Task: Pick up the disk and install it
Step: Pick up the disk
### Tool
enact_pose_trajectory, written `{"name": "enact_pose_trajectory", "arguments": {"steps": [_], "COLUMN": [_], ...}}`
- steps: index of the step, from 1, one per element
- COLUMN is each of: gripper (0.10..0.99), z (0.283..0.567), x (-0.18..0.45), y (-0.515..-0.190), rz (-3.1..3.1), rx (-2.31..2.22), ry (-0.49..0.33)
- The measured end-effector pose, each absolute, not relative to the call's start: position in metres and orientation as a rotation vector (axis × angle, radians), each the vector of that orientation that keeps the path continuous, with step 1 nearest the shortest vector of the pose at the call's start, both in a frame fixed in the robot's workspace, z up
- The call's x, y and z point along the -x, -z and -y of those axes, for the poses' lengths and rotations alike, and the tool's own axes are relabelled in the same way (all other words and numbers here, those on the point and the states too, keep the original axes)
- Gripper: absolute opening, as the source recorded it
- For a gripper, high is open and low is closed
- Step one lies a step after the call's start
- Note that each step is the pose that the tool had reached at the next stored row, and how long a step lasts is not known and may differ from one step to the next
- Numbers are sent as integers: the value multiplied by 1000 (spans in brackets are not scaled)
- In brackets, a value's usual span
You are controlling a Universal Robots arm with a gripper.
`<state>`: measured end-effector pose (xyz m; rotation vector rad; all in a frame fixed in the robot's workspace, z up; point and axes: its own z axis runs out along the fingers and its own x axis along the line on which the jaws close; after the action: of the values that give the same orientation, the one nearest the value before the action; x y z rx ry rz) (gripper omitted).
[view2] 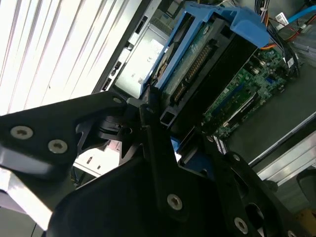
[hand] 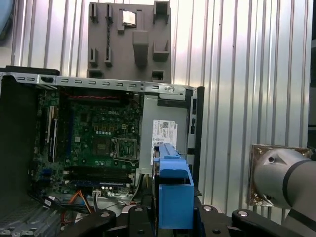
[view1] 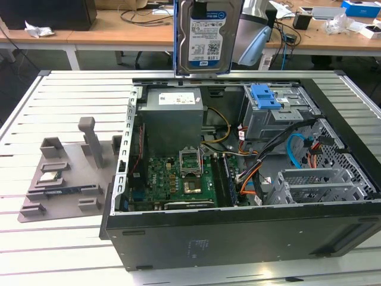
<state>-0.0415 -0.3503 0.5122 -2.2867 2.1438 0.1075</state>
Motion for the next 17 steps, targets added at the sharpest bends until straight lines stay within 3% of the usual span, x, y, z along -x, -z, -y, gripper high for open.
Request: {"name": "enact_pose_trajectory", "arguments": {"steps": [17], "gripper": [365], "z": [380], "x": [41], "y": [-512], "rz": [-2144], "rx": [2287], "ry": [-107]}}
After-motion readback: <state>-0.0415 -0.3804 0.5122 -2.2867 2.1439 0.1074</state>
